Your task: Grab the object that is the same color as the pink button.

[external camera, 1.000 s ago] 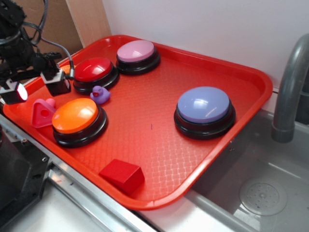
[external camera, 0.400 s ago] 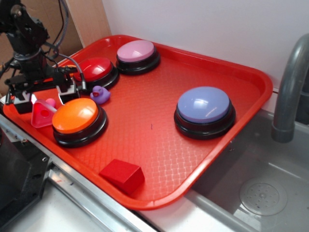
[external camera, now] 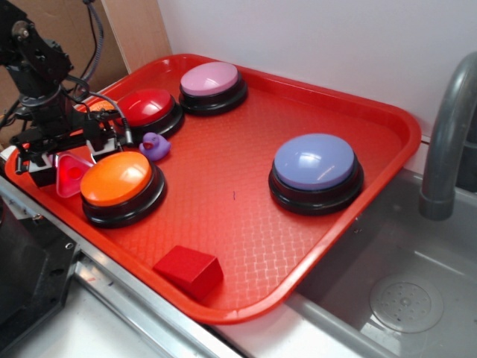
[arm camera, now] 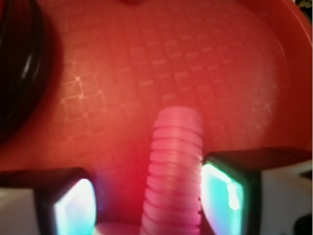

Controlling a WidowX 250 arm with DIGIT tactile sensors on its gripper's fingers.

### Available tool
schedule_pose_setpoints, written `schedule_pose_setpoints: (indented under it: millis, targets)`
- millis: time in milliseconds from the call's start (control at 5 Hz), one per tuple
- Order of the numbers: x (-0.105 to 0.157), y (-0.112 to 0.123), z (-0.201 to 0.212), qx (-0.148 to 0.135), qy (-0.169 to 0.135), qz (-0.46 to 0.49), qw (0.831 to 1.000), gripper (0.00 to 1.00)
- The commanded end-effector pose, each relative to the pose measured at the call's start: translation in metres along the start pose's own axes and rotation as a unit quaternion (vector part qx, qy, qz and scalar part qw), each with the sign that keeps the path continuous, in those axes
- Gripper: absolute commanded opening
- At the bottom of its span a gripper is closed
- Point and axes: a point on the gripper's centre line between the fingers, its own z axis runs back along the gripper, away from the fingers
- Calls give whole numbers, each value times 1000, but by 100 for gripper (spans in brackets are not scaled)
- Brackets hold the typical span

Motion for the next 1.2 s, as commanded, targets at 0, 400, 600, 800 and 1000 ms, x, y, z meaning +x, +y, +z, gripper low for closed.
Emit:
schedule_pose_setpoints:
  millis: [0, 400, 600, 800, 1000]
  targets:
    - [-2, 7, 5, -25, -17, 2, 1000, 0]
    - [9, -5, 26, -8, -43, -59, 997, 0]
    - [12, -27, 68, 11, -51, -141, 989, 0]
    - [10, -58, 112, -14, -7, -239, 971, 0]
    - [0, -97, 140, -30, 35, -311, 949, 0]
